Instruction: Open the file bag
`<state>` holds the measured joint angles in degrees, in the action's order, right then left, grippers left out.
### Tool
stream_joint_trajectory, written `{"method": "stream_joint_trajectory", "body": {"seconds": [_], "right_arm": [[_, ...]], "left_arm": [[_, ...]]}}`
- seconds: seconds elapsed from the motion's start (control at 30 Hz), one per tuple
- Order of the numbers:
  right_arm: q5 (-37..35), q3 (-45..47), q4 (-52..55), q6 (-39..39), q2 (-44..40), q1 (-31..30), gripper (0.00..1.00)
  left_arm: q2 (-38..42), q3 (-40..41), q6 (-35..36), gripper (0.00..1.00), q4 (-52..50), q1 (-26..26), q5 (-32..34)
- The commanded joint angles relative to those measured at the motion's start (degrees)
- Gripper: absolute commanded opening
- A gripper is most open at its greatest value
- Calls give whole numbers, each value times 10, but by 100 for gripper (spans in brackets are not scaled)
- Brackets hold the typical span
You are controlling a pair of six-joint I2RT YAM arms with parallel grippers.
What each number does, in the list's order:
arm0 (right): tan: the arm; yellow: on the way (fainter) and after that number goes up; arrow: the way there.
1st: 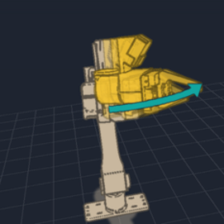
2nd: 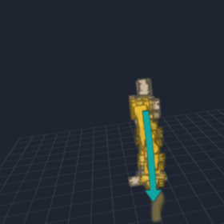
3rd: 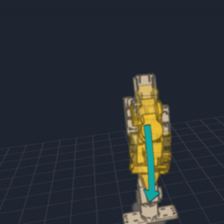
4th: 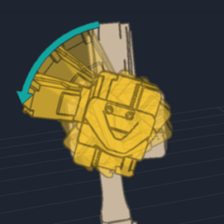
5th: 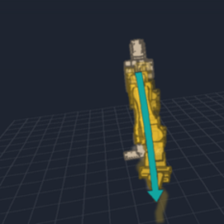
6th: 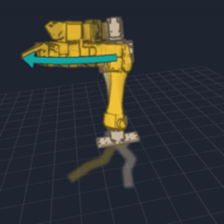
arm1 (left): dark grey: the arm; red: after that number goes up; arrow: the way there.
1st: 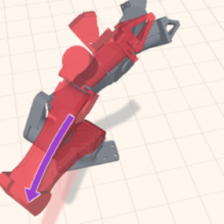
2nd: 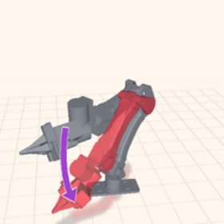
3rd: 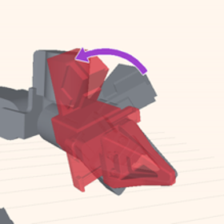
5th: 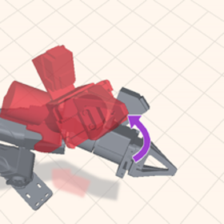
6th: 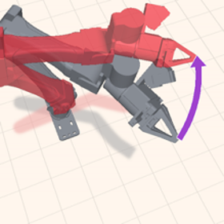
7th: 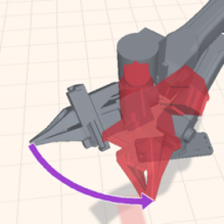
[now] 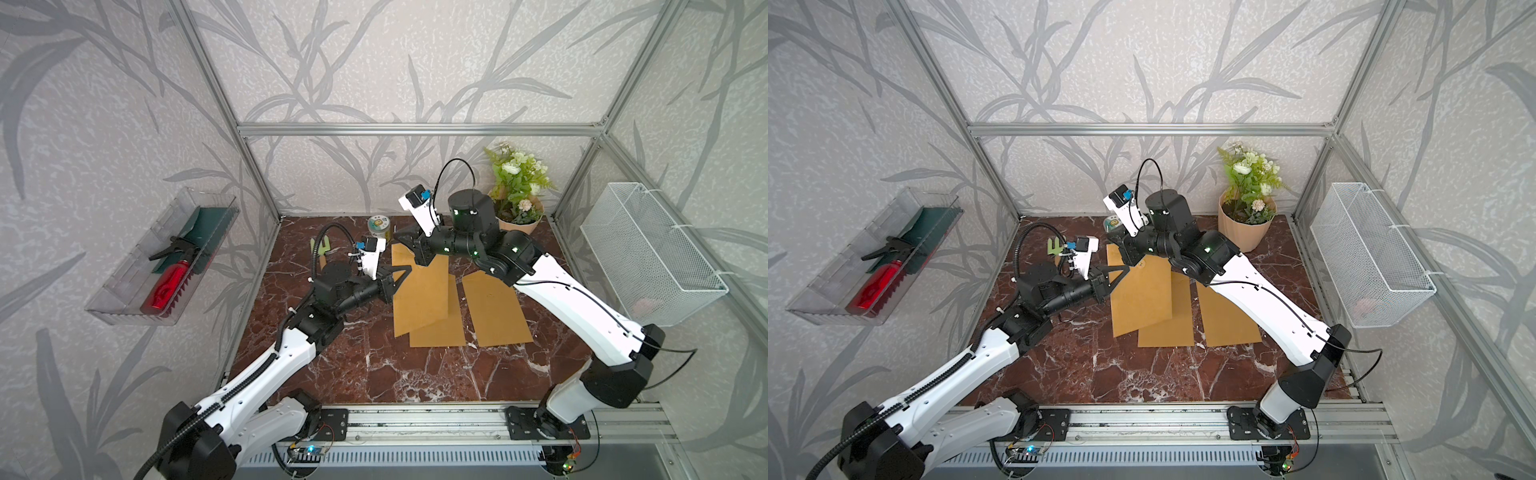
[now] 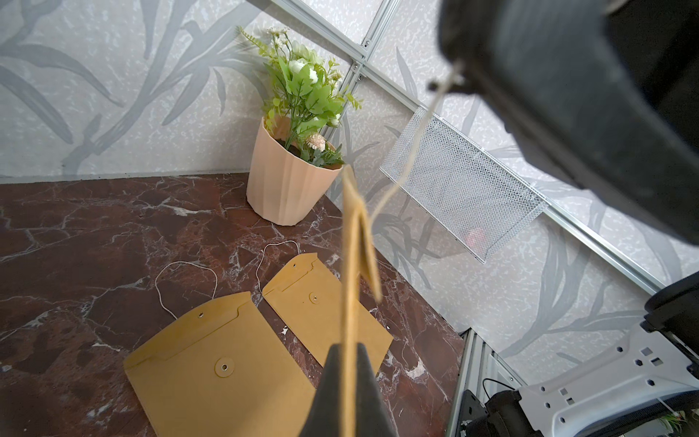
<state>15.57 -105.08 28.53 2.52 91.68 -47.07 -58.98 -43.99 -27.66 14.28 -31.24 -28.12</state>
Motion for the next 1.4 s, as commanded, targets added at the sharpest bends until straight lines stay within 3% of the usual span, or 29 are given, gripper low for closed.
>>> {"method": "stream_joint_trajectory", "body": {"seconds": [0.0, 0.57, 1.37], "right_arm": [[9, -19, -10, 9, 6, -10, 0], [-8, 62, -35, 15, -46, -20, 0], [-61, 190, -60, 28, -125, -19, 0]], "left_arm": [[2, -18, -4, 0, 30, -3, 13], [17, -23, -3, 0, 43, -1, 75], [21, -36, 2, 0, 49, 1, 94]]}}
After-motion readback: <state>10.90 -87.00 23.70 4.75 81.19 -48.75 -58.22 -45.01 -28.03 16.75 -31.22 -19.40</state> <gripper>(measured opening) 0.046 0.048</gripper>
